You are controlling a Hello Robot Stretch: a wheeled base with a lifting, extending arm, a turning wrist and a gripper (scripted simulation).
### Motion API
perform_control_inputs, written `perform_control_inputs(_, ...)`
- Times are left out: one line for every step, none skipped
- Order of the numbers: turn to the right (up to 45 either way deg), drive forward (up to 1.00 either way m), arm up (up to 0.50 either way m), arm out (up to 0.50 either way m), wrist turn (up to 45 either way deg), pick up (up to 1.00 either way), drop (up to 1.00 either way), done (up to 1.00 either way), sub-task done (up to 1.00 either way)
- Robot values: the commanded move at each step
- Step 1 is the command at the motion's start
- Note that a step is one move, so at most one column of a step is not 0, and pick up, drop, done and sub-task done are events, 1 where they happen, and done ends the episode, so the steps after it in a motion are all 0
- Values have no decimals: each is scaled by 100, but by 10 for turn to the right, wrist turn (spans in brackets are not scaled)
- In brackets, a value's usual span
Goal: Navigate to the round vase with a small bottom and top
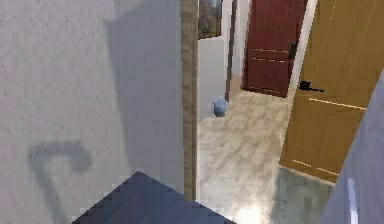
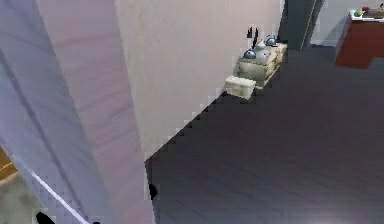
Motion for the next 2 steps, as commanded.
perform_control_inputs(-60,0,0,0,0,0,0,0,0)
perform_control_inputs(0,20,0,0,0,0,0,0,0)
